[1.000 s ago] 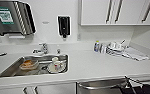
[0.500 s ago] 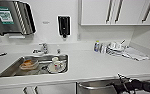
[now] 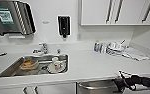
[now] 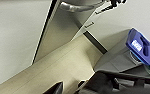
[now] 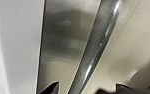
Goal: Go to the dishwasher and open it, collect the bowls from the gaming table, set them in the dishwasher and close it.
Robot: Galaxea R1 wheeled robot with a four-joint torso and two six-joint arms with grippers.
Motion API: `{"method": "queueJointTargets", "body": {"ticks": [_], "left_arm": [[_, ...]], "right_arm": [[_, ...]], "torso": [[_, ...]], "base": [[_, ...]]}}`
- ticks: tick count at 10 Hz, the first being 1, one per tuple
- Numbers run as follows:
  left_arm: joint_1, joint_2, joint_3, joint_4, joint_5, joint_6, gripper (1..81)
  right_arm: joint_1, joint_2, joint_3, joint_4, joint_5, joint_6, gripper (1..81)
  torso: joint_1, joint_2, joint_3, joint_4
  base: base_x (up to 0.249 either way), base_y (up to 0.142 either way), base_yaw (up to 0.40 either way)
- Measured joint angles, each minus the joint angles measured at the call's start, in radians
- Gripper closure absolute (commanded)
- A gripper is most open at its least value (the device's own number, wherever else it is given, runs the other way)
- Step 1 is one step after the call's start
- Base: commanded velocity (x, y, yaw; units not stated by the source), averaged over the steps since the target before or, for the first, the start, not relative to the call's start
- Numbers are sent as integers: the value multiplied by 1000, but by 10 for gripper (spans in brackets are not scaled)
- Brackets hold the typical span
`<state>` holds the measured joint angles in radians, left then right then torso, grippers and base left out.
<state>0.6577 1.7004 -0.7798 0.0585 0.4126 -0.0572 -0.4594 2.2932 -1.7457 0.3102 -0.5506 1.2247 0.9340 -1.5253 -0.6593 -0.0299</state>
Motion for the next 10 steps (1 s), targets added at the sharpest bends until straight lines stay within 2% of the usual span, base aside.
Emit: {"method": "queueJointTargets", "body": {"ticks": [2,4,7,10], "left_arm": [[0,-3,0,1,0,0,10],[0,-4,0,1,0,0,10],[0,-6,1,1,0,0,10],[0,-5,1,1,0,0,10]], "right_arm": [[-1,6,0,-117,-34,128,10],[-9,29,0,-212,-39,213,10],[-53,59,-27,-285,-3,277,10],[-65,76,-46,-313,11,303,10]], "torso": [[0,0,0,0],[0,0,0,0],[0,0,0,0],[0,0,0,0]], "base": [[0,0,0],[0,0,0],[0,0,0],[0,0,0]]}}
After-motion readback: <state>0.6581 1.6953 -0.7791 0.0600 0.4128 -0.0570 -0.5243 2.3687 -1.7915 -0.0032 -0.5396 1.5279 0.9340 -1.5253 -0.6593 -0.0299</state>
